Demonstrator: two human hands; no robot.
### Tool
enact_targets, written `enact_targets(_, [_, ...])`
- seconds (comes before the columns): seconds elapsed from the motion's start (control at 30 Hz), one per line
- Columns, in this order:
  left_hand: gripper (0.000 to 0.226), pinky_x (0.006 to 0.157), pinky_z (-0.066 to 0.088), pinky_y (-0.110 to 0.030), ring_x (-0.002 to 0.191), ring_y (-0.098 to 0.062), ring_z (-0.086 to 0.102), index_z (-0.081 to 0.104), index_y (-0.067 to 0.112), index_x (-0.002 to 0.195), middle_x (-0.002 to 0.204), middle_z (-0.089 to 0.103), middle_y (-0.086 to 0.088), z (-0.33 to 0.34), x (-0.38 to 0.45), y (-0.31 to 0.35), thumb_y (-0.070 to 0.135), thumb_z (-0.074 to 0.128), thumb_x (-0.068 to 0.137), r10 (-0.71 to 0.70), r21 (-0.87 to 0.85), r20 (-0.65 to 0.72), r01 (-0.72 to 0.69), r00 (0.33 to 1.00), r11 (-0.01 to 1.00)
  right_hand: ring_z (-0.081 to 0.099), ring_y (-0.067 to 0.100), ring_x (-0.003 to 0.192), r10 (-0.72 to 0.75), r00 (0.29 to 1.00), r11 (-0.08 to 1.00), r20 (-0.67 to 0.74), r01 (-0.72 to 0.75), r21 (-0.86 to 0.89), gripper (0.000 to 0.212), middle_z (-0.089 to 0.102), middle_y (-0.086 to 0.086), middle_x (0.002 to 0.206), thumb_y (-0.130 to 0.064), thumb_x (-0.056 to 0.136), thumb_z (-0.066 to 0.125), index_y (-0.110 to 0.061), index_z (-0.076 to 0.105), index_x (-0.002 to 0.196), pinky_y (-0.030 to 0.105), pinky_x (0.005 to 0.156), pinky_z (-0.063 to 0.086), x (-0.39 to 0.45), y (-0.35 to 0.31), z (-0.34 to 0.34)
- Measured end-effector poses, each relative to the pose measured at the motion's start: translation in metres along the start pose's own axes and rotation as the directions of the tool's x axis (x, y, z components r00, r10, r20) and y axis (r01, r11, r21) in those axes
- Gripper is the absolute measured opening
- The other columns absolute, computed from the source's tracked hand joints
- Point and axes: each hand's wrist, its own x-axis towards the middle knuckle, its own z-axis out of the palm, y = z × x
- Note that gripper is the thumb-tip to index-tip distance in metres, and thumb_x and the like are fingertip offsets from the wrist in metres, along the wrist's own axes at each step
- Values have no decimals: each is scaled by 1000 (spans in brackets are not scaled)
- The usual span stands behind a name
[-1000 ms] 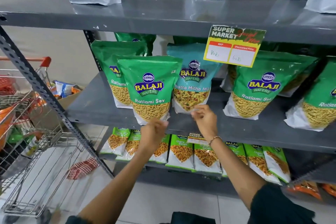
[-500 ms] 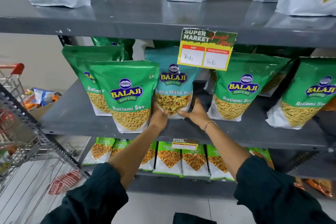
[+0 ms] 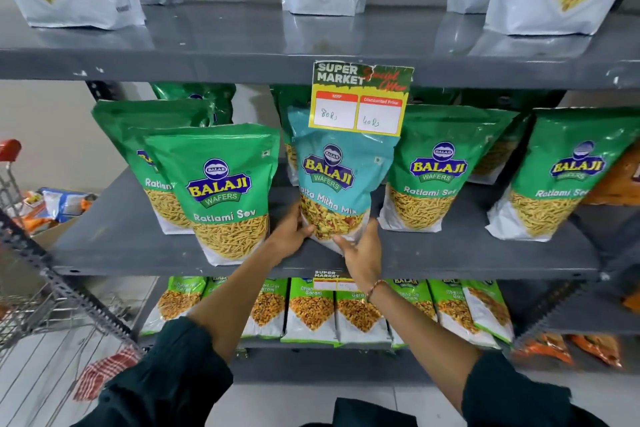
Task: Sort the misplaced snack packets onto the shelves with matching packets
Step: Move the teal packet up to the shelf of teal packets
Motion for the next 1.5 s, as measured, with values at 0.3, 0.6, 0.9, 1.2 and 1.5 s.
enact_targets(0.3, [55, 97, 43, -32, 115, -21, 55, 44, 11, 128, 122, 60, -6, 19, -37, 13, 6, 69, 80, 25, 70, 124, -34, 992, 997, 60, 23, 99, 39, 998, 999, -46, -39, 8, 47, 65, 5, 105, -34, 71, 73, -20, 49, 107, 41, 81, 51, -53, 2, -59])
enact_targets(0.6, [56, 99, 45, -33, 114, -19, 52, 41, 5, 112, 117, 57, -6, 19, -110, 36, 10, 77, 71, 111, 60, 154, -121, 982, 991, 64, 21, 96, -39, 999, 998, -12, 38, -50, 45, 67, 4, 99, -47, 69, 71, -28, 46, 101, 52, 83, 54, -116, -20, -103])
enact_targets(0.9, [50, 68, 51, -15, 72, -3, 49, 43, 7, 109, 79, 47, 7, -39, -171, 117, -1, 75, 71, 249, -58, 88, -245, 964, 968, 63, 18, 102, -259, 964, 966, 60, 257, 34, 51, 66, 6, 109, -24, 71, 77, -23, 48, 112, 38, 92, 51, -118, -127, -129])
enact_targets(1.2, [46, 87, 52, -37, 98, -27, 65, 53, 3, 105, 105, 69, -16, -109, -168, 221, 10, 80, 68, 407, 19, -70, -406, 911, 913, 64, 18, 100, -418, 903, 906, 100, 406, 117, 37, 68, 4, 107, -21, 71, 76, -26, 58, 103, 34, 89, 51, -50, -245, -150])
enact_targets(1.5, [31, 79, 48, -25, 82, -15, 63, 58, 7, 95, 86, 68, -1, -157, -126, 301, 13, 77, 72, 444, 46, -112, -442, 889, 896, 62, 3, 82, -482, 867, 875, 128, 467, 128, 29, 67, -7, 90, -20, 76, 73, -13, 58, 100, 13, 72, 49, 38, -320, -152])
